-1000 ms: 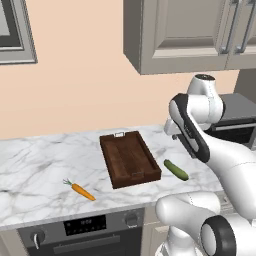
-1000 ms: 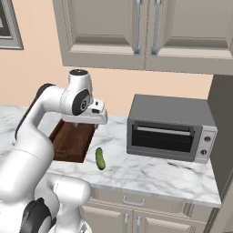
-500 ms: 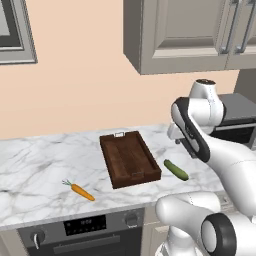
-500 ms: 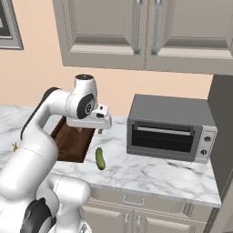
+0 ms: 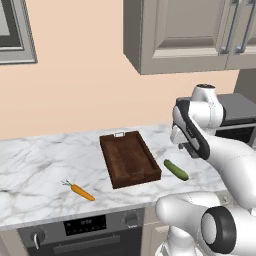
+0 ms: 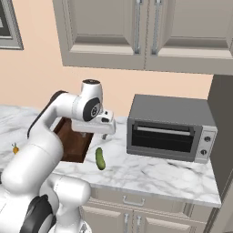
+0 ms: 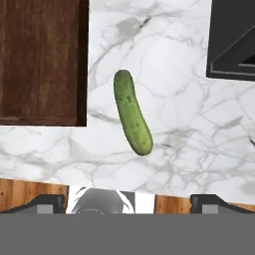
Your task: Place the two vegetables and bowl onto the tray for setting up a vegetable dip station.
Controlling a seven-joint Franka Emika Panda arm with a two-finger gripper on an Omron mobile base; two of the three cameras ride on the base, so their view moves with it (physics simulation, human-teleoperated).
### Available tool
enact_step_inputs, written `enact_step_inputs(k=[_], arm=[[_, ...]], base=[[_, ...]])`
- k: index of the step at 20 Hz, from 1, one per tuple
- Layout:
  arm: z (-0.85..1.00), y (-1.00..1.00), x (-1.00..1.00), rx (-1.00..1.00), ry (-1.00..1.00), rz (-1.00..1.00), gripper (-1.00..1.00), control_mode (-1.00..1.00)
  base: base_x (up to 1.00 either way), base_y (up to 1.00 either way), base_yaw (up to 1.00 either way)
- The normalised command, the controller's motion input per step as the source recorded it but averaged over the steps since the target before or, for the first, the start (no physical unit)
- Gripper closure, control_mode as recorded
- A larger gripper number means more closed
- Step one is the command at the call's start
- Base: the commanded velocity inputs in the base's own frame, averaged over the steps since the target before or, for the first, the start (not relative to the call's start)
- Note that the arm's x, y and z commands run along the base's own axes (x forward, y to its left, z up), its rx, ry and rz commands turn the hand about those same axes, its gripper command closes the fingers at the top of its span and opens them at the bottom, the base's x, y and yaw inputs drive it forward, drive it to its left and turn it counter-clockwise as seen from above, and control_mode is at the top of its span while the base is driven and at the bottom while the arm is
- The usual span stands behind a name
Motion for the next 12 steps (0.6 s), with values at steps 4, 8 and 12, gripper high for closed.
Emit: enact_step_inputs(k=[4,8,12], arm=[[-0.21,-0.13,0.0,0.0,0.07,0.0,-1.0,-1.0],[-0.23,-0.15,0.0,0.0,0.06,0.0,-1.0,-1.0],[-0.21,-0.16,0.0,0.0,0.06,0.0,-1.0,-1.0]], base=[[0.0,0.0,0.0],[0.0,0.0,0.0],[0.0,0.0,0.0]])
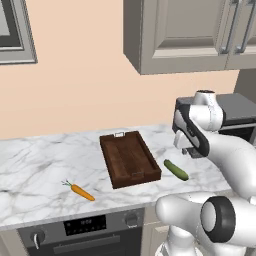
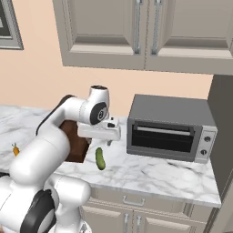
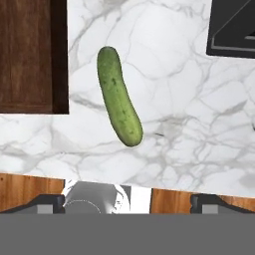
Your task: Place the two vegetables and bowl onto the tray for setting up a vegetable dip station.
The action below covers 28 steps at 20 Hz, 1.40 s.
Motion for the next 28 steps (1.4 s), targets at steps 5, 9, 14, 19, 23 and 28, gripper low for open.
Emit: enact_step_inputs(k=[5,9,14,19,23,28], arm=[[-0.34,-0.03,0.04,-0.04,0.05,0.0,-1.0,-1.0],[-0.4,0.0,0.18,-0.06,0.0,0.04,-1.0,-1.0],[-0.37,0.01,0.26,-0.07,0.0,0.04,-1.0,-1.0],[-0.29,0.0,0.19,-0.03,0.0,0.03,-1.0,-1.0],[-0.29,0.0,0.12,0.0,0.0,0.03,-1.0,-1.0],[-0.23,0.0,0.1,0.0,0.0,0.02,-1.0,-1.0]], base=[[0.0,0.0,0.0],[0.0,0.0,0.0],[0.0,0.0,0.0],[0.0,0.0,0.0],[0.0,0.0,0.0],[0.0,0.0,0.0]])
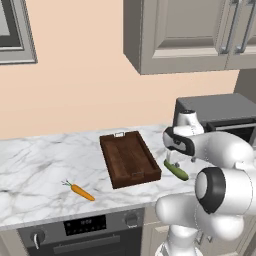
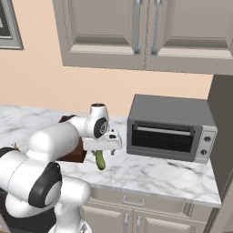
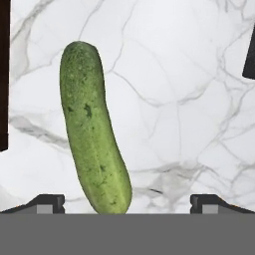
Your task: Place the two vegetables and bowl onto the tray for setting up a vegetable dip station.
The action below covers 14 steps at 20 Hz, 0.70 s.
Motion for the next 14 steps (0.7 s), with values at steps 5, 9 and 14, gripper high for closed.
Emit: enact_step_inputs(k=[5,9,14], arm=[[-0.1,0.01,0.04,0.0,0.0,0.01,-1.0,-1.0],[-0.12,0.01,0.05,0.0,0.0,0.01,-1.0,-1.0],[-0.1,0.06,0.02,0.0,0.0,0.0,-1.0,-1.0]], base=[[0.0,0.0,0.0],[0.0,0.0,0.0],[0.0,0.0,0.0]])
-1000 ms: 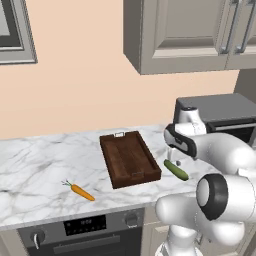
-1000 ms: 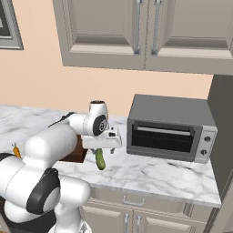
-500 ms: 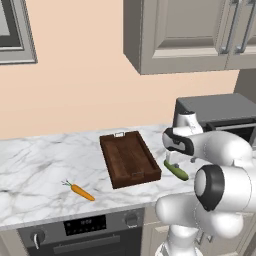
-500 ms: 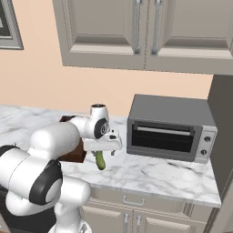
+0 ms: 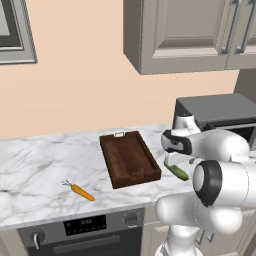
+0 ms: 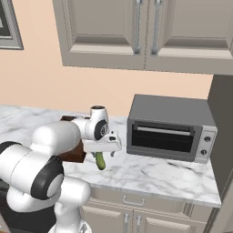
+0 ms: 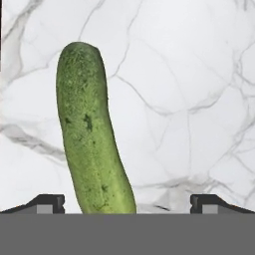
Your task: Place the two vegetables and bowl onto the tray for setting up a vegetable dip station.
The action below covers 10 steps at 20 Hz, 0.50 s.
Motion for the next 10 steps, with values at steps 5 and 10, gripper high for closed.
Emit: enact_step_inputs(k=[5,10], arm=[[-0.1,0.04,0.0,0.01,0.0,0.0,-1.0,-1.0],[-0.18,0.16,0.01,0.0,0.0,0.0,-1.0,-1.0]], base=[[0.0,0.0,0.0],[0.0,0.0,0.0]])
